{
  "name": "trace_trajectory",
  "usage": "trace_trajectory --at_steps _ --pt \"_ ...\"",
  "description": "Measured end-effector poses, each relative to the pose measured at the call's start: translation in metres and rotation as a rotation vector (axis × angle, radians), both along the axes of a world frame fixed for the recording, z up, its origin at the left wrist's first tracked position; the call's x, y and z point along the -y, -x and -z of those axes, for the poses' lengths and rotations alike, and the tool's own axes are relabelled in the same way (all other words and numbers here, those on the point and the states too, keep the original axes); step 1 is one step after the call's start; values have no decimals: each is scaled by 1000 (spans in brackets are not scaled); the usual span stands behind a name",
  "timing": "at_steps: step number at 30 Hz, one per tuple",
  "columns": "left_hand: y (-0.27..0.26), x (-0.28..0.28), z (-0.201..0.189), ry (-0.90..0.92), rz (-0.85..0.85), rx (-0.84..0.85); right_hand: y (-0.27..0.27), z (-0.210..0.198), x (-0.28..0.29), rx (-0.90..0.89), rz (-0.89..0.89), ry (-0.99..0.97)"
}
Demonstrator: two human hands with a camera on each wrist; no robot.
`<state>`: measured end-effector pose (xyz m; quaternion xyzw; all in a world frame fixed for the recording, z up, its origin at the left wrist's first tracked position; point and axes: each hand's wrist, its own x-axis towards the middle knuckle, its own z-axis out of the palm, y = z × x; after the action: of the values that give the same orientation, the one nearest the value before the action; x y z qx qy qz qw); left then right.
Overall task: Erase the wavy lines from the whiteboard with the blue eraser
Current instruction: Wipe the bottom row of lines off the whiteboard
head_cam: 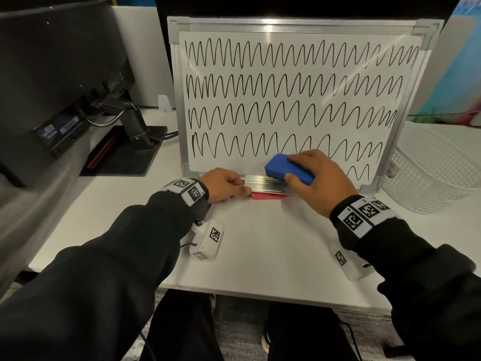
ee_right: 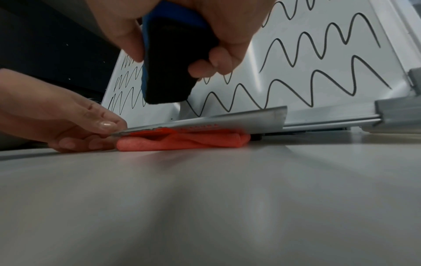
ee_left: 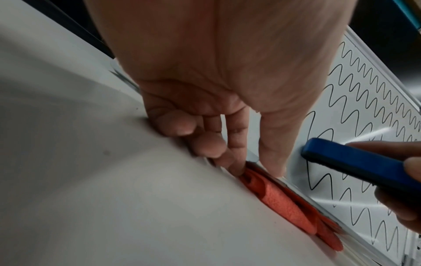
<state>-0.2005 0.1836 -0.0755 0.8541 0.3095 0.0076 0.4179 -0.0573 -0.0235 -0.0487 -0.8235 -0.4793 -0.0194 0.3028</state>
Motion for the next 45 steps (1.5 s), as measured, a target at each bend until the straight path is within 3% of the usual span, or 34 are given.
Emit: trace_trajectory --at_steps 6,10,14,19,22,28,36,42,45 --pt "1 2 -3 -31 1 6 -4 0 5 1 3 -3" --pt "1 2 -5 -74 -20 22 -5 3 10 14 -20 139" --pt "-2 6 -10 -117 -15 25 -8 -1 14 13 0 27" --pt "-6 13 -20 -402 20 143 -6 5 15 64 -36 211" --pt "-8 20 -22 -451 95 135 -5 5 14 82 -64 244" --pt "-8 22 -16 -500 212 22 -6 1 14 130 -84 168" --pt "-5 16 -14 -409 171 22 -5 -2 -5 267 -218 164" --pt "-5 16 -14 -407 171 18 -12 -4 1 252 -57 12" --pt "-5 15 -14 -406 165 20 -10 -4 0 249 -66 -7"
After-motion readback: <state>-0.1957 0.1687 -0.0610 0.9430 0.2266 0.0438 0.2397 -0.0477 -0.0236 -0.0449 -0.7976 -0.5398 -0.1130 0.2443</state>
